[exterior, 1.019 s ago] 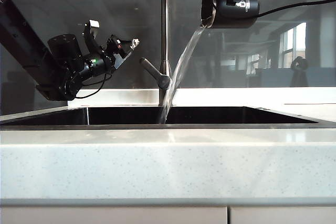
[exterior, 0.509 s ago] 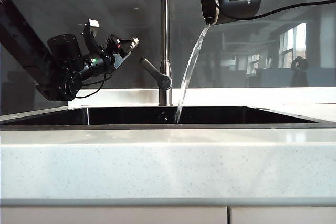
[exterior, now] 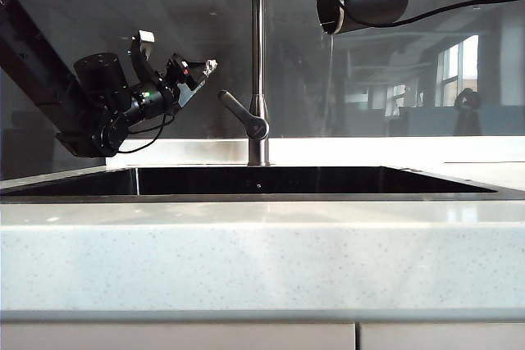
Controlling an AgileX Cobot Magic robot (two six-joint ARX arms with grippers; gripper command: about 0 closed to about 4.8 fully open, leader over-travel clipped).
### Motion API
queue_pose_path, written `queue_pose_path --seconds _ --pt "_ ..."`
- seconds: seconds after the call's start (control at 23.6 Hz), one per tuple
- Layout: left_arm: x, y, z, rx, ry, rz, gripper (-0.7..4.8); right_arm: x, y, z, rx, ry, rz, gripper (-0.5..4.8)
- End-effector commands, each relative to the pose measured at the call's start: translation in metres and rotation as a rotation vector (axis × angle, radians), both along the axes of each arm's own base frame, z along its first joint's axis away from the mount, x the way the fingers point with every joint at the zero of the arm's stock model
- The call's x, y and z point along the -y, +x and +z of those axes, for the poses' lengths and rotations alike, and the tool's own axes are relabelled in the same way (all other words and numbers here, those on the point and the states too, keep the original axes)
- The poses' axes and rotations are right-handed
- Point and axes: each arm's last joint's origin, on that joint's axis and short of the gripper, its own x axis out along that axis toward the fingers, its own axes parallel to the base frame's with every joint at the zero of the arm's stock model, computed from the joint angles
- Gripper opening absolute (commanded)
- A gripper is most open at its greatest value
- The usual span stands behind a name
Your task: Pick up the mug next to the sink, go to the faucet to get some water, pour the water into the sink, and finally put the mug back to its place.
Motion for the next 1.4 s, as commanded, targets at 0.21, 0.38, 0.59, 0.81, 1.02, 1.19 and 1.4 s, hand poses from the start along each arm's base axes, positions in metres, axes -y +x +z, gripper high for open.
queue_pose_path --seconds 0.21,0.38,0.59,0.81,1.02,1.19,1.4 --pt "0.001 -0.002 0.005 0.022 -0.002 -0.006 3.68 0.003 -0.008 0.017 0.069 0.033 0.003 -0.01" --pt "0.001 -0.002 0.004 0.02 -0.002 -0.006 3.68 0.004 -0.01 0.019 0.058 0.337 0.041 -0.01" --pt "0.001 -0.001 0.003 0.007 0.0 -0.006 3.68 0.011 -0.016 0.024 0.042 0.933 0.01 -0.01" --pt "0.001 0.0 0.002 -0.003 0.003 -0.008 3.68 0.04 -0.021 0.022 -0.069 1.355 0.023 -0.01" --pt "0.001 0.0 0.002 -0.004 0.003 -0.008 3.68 0.09 -0.026 -0.003 -0.086 1.58 -0.02 -0.01" --pt "0.001 0.0 0.002 -0.007 0.004 -0.008 3.68 0.126 -0.038 -0.042 -0.039 1.662 -0.029 -0.01" --pt "0.001 0.004 -0.004 -0.08 0.014 -0.008 3.68 0.155 -0.057 -0.102 0.057 1.695 -0.046 -0.01"
